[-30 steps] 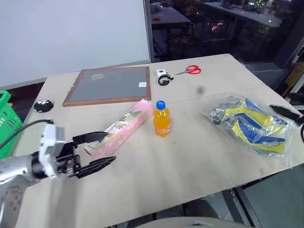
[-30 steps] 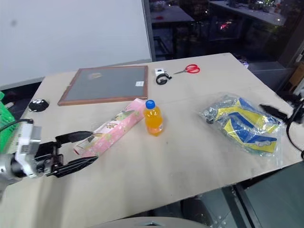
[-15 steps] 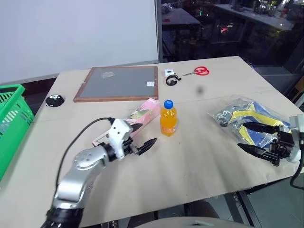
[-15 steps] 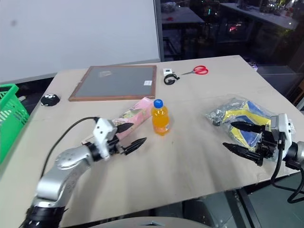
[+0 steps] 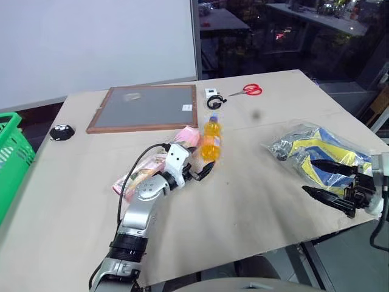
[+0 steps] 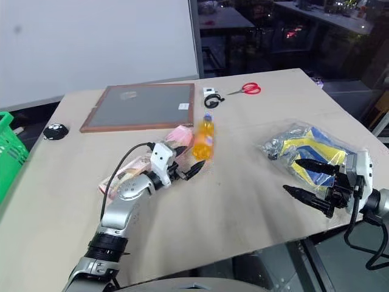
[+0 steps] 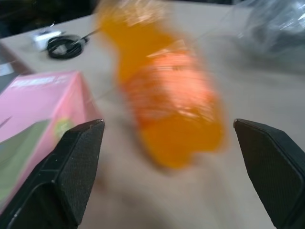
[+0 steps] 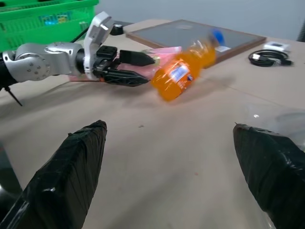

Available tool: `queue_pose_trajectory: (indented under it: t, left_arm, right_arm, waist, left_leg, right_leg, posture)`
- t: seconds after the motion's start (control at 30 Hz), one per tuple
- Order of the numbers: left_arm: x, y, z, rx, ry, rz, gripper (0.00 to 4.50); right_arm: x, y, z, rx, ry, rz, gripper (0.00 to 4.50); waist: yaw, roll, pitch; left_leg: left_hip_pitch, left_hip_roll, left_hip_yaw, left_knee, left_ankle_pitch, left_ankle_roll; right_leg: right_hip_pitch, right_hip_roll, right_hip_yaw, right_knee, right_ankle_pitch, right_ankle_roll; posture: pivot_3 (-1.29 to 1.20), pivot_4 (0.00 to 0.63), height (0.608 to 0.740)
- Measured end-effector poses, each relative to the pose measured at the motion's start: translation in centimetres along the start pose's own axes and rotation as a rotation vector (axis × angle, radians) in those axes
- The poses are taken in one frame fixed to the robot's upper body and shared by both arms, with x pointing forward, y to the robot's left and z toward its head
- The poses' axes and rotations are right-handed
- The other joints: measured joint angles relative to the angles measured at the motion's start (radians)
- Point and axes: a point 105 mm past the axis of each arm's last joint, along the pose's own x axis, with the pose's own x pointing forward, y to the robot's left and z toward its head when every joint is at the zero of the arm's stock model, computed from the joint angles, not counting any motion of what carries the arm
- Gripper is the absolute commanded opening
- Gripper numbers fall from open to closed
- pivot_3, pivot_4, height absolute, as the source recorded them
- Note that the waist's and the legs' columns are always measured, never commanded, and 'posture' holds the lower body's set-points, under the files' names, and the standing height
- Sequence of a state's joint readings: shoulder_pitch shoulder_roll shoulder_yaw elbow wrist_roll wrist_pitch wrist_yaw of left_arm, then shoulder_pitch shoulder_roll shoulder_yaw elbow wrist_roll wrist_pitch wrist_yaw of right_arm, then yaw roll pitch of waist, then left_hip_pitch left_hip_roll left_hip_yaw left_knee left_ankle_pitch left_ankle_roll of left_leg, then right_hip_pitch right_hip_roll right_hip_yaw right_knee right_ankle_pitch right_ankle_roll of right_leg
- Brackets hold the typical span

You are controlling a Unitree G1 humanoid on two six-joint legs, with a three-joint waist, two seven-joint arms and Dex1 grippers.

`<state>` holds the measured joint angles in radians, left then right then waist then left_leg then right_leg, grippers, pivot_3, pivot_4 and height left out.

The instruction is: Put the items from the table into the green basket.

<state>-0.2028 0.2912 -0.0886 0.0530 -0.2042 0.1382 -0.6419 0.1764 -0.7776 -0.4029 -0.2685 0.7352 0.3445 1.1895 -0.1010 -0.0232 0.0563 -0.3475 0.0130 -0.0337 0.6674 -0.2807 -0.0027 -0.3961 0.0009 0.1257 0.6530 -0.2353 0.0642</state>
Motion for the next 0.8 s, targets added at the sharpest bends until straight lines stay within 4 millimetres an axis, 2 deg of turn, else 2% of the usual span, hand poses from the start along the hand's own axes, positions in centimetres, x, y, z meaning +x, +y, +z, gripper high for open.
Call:
queue_pose_trajectory:
  t: [0.13, 0.37, 0.5, 0.8]
  left_arm:
    - [0.9, -0.2, 0.9, -0.015, -0.031, -0.061, 4.5]
    - [2.9, 0.8, 0.6, -0.014, 0.0, 0.004, 4.5]
    - [3.5, 1.8, -0.7, 0.028, 0.072, 0.134, 4.5]
    - [4.8, 1.6, -1.4, 0.068, 0.089, 0.331, 4.5]
  right_arm:
    - [0.0, 0.0, -0.1, 0.002, -0.005, -0.008, 4.47]
    - [0.1, -0.1, 0.0, -0.012, -0.014, -0.021, 4.47]
    - [0.1, -0.1, 0.0, -0.021, -0.016, -0.024, 4.47]
    - [0.2, -0.3, 0.0, -0.029, -0.031, -0.032, 4.47]
  waist:
    - [-0.015, 0.0, 0.0]
    - [-0.035, 0.0, 0.0]
    - [-0.05, 0.0, 0.0]
    - [-0.05, 0.0, 0.0]
  left_leg:
    - [0.0, 0.0, 0.0, 0.0, 0.0, 0.0]
    - [-0.001, -0.001, -0.001, 0.0, 0.0, 0.0]
    - [-0.003, -0.001, -0.002, 0.0, 0.0, 0.0]
    - [-0.01, -0.002, -0.004, 0.0, 0.0, 0.001]
  right_leg:
    - [0.0, 0.0, 0.0, 0.0, 0.0, 0.001]
    - [0.0, 0.0, 0.0, -0.002, 0.002, 0.004]
    - [0.0, 0.0, 0.0, -0.005, 0.004, 0.008]
    - [0.0, -0.001, 0.0, -0.01, 0.006, 0.01]
  posture:
    - [-0.14, 0.0, 0.74]
    - [-0.15, 0.0, 0.74]
    - [-0.15, 0.0, 0.74]
    - [-0.15, 0.0, 0.74]
